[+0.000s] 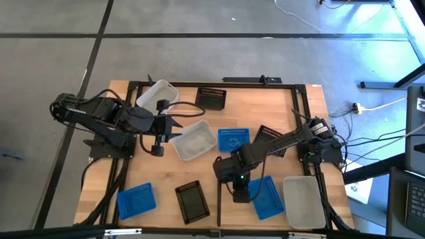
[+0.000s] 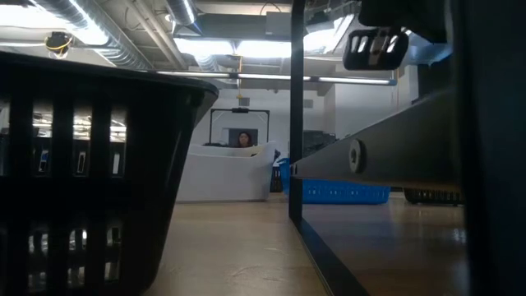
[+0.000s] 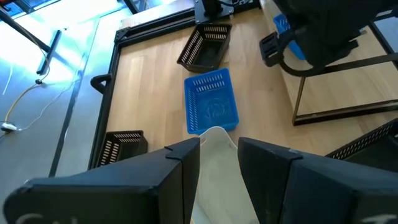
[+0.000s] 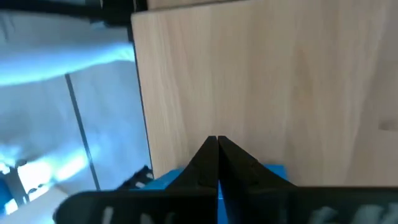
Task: Stack baskets on shelf by color
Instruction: Put the middle blue bin on the shelf
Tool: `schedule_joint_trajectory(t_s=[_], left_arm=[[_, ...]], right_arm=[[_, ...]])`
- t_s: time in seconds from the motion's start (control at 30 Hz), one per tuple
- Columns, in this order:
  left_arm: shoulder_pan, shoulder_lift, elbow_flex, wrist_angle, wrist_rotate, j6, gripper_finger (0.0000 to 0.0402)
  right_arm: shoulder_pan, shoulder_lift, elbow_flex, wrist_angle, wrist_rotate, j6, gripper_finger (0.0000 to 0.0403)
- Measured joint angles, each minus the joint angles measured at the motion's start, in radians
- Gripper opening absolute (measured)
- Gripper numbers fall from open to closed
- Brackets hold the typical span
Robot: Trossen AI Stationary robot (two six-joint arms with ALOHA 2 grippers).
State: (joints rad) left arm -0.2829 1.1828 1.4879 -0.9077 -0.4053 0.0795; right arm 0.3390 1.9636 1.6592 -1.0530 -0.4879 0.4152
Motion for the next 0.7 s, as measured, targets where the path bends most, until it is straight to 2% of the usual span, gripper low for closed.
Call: schedule_joint_trajectory(t_s=[0.17,0.7], left_arm=[[0.000,0.000,0.000,0.000,0.000,-0.001,0.0102],[0.000,0.000,0.000,0.000,0.000,0.000,0.0102]], right_arm=[[-0.004,0.016,0.000,-0.031,-0.002,0.026,0.0000],[-0.004,0.040,-0.001,-0.190,0.113,0.143,0.0000]])
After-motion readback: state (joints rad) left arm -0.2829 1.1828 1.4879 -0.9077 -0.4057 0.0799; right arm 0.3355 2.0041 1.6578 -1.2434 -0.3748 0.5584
